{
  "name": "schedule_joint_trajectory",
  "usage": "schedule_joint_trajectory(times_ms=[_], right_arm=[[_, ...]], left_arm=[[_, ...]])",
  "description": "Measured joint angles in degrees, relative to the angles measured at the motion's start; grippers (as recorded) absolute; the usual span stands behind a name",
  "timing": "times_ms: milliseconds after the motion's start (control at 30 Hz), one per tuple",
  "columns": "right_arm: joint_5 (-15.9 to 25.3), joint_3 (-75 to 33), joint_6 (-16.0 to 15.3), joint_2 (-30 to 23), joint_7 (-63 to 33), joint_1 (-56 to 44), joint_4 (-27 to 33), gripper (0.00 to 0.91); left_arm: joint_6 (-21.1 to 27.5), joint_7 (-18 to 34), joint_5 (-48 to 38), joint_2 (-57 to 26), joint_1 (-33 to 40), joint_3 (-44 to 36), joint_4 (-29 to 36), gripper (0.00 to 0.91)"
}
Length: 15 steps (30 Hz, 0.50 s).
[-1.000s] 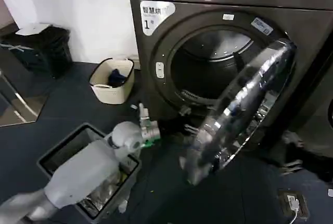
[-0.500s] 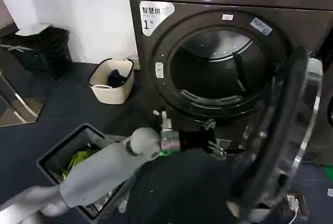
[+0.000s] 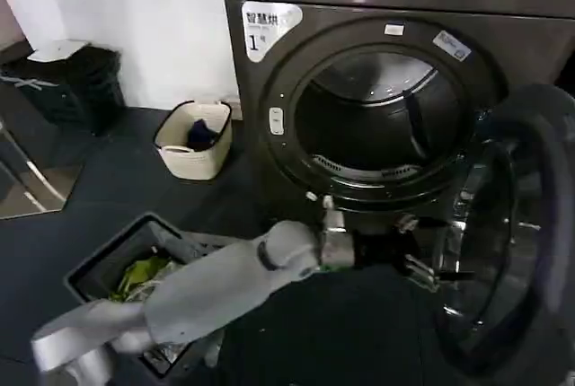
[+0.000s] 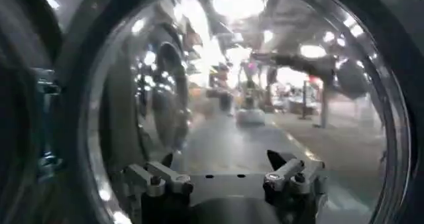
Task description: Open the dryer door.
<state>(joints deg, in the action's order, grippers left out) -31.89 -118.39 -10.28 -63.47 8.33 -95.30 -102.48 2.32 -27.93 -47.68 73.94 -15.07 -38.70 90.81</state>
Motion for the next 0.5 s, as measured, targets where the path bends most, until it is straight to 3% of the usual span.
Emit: schedule_joint_trajectory(times_ms=[267, 500], right_arm=[[4.5, -8.1, -0.3, -0.6, -4.0, -2.8, 4.1, 0.907], [4.9, -13.8, -1.3, -0.6, -4.2, -5.3, 5.6, 0.907]], left_arm=[[-0.2, 1.5, 0.8, 8.2, 2.6, -2.8, -6.0, 0.907], [-0.5, 2.7, 2.1, 14.9, 4.0, -3.8, -11.5, 0.907]])
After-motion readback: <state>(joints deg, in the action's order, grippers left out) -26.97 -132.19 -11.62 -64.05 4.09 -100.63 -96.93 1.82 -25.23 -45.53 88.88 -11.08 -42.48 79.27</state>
